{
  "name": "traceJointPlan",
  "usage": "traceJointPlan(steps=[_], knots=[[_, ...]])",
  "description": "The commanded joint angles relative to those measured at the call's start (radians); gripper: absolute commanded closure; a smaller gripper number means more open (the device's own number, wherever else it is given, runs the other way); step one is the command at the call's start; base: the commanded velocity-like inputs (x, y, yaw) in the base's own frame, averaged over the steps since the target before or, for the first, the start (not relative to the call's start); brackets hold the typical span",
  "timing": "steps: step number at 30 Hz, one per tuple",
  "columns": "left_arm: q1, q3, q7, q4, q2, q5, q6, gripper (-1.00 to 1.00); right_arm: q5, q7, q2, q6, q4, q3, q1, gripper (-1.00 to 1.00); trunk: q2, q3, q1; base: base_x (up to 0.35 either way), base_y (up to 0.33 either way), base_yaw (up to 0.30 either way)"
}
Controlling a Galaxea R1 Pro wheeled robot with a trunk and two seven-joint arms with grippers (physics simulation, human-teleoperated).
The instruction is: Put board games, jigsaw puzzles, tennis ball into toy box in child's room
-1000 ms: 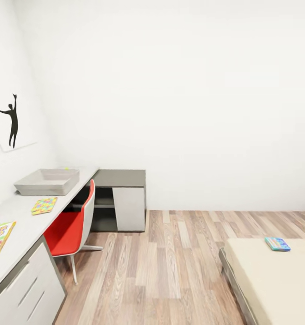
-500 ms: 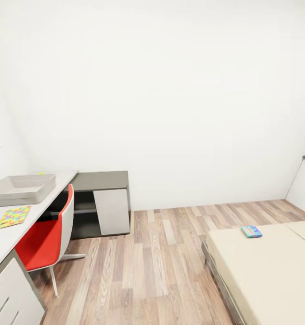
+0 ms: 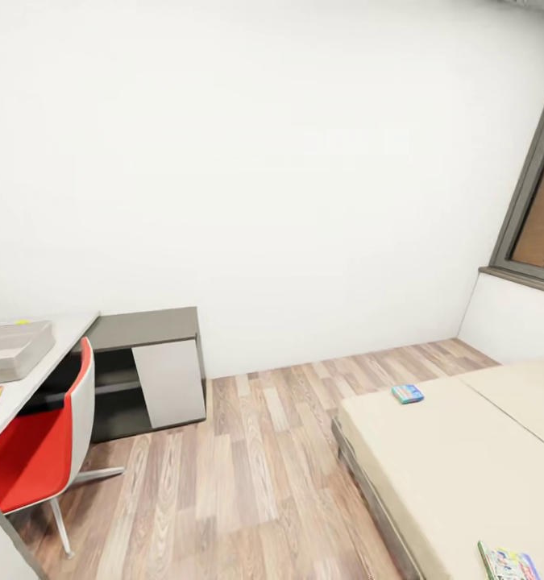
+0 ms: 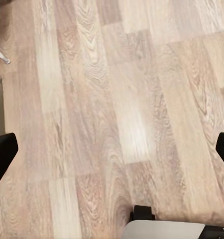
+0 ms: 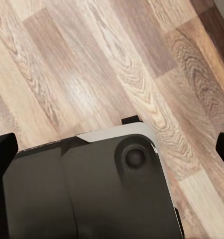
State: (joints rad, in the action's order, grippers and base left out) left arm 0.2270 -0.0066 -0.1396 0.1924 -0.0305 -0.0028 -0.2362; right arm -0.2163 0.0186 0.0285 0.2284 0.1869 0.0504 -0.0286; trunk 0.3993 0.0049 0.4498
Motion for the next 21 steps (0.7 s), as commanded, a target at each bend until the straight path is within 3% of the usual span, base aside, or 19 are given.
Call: traceJointPlan(steps=[1,11,21], knots=[[0.0,-0.001,-0.003,-0.001,0.0,0.0,-0.003,-1.0,-0.002,0.0,0.001,0.003,-0.001,0.005,0.0,-1.0,0.001,0.0,0.0,-0.058,0.031,-0.281],[0.0,-0.001,-0.003,-0.001,-0.001,0.0,-0.003,-1.0,-0.002,0.0,0.001,0.003,-0.001,0.005,0.0,-1.0,0.001,0.0,0.0,-0.026,0.015,-0.281],[0.0,-0.001,-0.003,-0.001,-0.002,0.0,-0.003,-1.0,-0.001,0.0,0.001,0.005,-0.001,0.005,0.0,-1.0,0.001,0.0,0.0,-0.121,0.099,-0.267]])
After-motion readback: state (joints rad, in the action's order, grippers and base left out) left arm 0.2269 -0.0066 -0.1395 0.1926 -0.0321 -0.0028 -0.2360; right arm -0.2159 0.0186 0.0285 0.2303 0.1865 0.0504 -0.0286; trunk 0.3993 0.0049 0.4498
